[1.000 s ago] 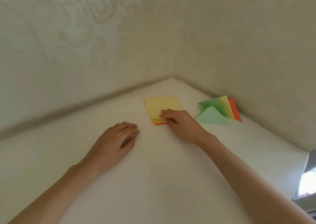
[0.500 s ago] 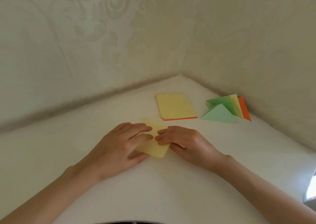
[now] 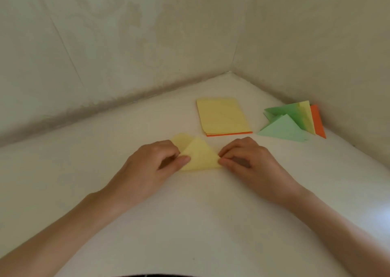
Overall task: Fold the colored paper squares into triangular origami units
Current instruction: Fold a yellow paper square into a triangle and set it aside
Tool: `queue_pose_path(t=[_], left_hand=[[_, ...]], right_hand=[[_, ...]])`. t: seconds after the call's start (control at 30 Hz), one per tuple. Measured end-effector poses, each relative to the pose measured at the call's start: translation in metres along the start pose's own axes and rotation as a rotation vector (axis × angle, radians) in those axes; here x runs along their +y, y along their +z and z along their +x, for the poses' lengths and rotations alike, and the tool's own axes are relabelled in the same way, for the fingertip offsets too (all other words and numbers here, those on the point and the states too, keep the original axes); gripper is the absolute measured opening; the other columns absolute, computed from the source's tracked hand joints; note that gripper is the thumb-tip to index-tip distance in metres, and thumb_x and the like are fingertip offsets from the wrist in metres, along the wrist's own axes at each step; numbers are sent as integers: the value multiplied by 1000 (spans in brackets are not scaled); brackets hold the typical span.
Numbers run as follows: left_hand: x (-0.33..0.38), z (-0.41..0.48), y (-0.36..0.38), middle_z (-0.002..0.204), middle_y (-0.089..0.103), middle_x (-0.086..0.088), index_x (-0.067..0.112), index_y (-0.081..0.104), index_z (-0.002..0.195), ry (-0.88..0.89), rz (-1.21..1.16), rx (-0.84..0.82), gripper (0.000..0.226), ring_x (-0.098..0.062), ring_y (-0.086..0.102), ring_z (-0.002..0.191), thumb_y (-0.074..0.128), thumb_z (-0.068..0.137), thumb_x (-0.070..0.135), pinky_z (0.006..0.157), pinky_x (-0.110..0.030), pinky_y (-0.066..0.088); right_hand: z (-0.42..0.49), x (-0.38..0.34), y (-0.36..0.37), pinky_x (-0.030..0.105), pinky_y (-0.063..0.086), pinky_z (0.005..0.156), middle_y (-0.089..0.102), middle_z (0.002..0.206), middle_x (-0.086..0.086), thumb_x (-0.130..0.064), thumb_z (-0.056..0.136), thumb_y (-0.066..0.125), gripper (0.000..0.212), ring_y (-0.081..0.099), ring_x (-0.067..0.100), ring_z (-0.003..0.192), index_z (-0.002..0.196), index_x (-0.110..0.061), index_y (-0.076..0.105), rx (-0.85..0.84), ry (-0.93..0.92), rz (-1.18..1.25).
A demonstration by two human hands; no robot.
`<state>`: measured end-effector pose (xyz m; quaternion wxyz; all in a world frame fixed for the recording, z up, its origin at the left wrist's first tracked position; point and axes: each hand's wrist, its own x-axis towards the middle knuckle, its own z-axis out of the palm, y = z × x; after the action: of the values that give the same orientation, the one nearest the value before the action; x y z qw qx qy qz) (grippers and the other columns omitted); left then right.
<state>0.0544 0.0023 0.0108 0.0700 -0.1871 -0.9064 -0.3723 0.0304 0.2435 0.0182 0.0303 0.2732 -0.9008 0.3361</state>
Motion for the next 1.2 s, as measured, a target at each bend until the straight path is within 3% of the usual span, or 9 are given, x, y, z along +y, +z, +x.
queue_pose_path(t=[0.13, 0.3, 0.47, 0.7, 0.8, 0.97, 1.03, 1.1, 1.2], left_hand=[[7, 10, 2, 57, 49, 3, 20, 54, 71, -216, 9, 68, 36, -11, 40, 51, 56, 83, 53, 54, -31, 33], [11, 15, 8, 62, 55, 8, 24, 52, 71, -304, 138, 108, 25, -12, 53, 62, 61, 84, 44, 58, -32, 41], [11, 18, 9, 64, 54, 11, 23, 54, 74, -335, 152, 124, 20, -10, 52, 65, 62, 86, 37, 59, -31, 38], [15, 15, 15, 67, 50, 6, 17, 51, 84, -303, 280, 161, 18, -23, 51, 70, 55, 90, 34, 61, -35, 37], [16, 17, 14, 69, 51, 6, 18, 52, 86, -310, 312, 167, 19, -24, 52, 73, 53, 91, 37, 60, -33, 34], [14, 15, 18, 90, 55, 2, 19, 52, 95, -243, 379, 191, 18, -24, 55, 85, 53, 89, 36, 64, -31, 36], [6, 15, 22, 109, 54, -7, 13, 56, 113, -218, 428, 169, 37, -30, 52, 100, 52, 86, 39, 77, -36, 39], [2, 17, 19, 133, 43, -5, 17, 49, 132, -288, 410, 79, 61, -27, 36, 122, 41, 80, 48, 98, -37, 27], [-1, 19, 15, 147, 30, 3, 25, 43, 138, -286, 329, 14, 70, -15, 20, 134, 33, 74, 51, 106, -27, 12]], right_hand=[[8, -9, 10, 8, 30, 75, 53, 88, -5, -30, 91, 58, 22, 37, 6, 86, 69, -27, 53, -6, 183, -25], [21, -8, 18, 28, 32, 79, 44, 81, -6, -40, 90, 56, 29, 37, 15, 89, 70, -19, 53, 21, 233, -186], [22, -6, 20, 26, 31, 82, 44, 87, -8, -58, 79, 48, 38, 31, 10, 89, 72, -21, 54, 87, 288, -222], [8, -10, 20, 25, 26, 81, 39, 97, -9, -53, 80, 52, 29, 26, 9, 92, 90, -26, 48, 118, 307, -243], [9, -12, 19, 26, 25, 81, 41, 98, -8, -54, 81, 40, 30, 28, 11, 92, 89, -26, 49, 111, 328, -235], [13, -13, 18, 26, 26, 84, 42, 97, -8, -43, 88, 52, 17, 29, 12, 97, 86, -27, 51, 99, 369, -213], [13, -13, 18, 25, 26, 85, 42, 99, -8, -41, 88, 54, 14, 30, 13, 99, 86, -27, 52, 96, 384, -200], [13, -15, 18, 26, 27, 87, 43, 100, -7, -40, 88, 55, 13, 31, 13, 101, 87, -27, 52, 89, 386, -193], [13, -16, 18, 27, 27, 89, 43, 101, -7, -38, 89, 56, 12, 31, 14, 102, 87, -27, 52, 78, 391, -184]])
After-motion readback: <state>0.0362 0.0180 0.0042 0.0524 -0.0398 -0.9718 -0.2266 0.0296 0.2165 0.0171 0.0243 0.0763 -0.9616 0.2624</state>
